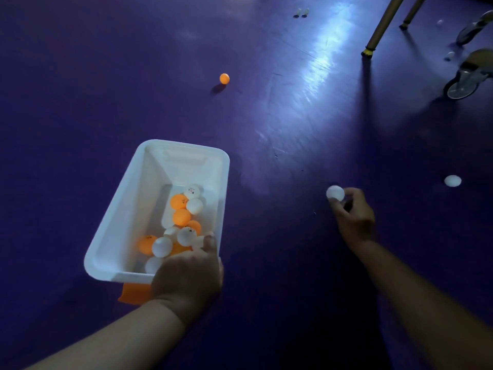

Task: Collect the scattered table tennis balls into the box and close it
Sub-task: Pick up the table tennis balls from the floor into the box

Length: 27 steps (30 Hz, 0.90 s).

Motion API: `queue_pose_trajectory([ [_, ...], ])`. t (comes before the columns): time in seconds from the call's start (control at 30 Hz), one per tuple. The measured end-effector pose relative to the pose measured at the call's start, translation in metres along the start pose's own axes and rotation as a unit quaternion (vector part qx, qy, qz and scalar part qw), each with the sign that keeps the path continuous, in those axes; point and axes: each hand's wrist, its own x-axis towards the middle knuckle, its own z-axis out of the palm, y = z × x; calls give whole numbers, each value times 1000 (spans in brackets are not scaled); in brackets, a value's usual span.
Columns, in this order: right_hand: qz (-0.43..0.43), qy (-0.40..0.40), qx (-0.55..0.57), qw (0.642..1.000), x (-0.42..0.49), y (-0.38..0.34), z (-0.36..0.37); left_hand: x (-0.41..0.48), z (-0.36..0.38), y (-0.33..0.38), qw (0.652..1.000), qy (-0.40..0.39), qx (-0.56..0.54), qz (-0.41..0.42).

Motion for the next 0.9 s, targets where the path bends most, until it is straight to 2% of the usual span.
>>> queue_pose_trajectory([
  [0.07,-85,4,31,996,-14,-41,19,0,-2,5,999,31,7,-5],
  [0.13,-167,-12,65,984,-31,-84,36,0,-3,6,1000,16,-7,4],
  [0.23,-289,-79,96,949,-51,-138,59,1,0,0,997,9,-73,3],
  [0.33,-334,-168,58,926,-55,-161,79,-3,0,-5,985,17,-172,-15],
  [0.4,-356,-182,1,916,-56,-159,90,-3,-5,-5,986,-7,-162,-30],
  [0.47,-314,-184,-35,931,-63,-149,98,1,-6,-9,996,5,-91,-12],
  [0.53,-201,-205,-60,956,-76,-145,99,0,-8,-9,998,30,-49,-12],
  [0.6,-124,-219,-102,962,-88,-147,99,-2,-13,-8,998,-28,-59,-21],
  [0.63,-120,-220,-133,959,-93,-151,99,-3,-16,-8,996,-55,-67,-21],
  [0.7,-116,-235,-164,951,-99,-159,99,-6,-17,-9,995,-53,-87,-5],
  [0.8,-27,-267,-79,960,-105,-171,96,-12,-37,-15,985,-88,-148,-18],
  [0.9,58,-290,-12,955,-117,-192,72,-28,-67,-41,983,-18,-177,-36],
])
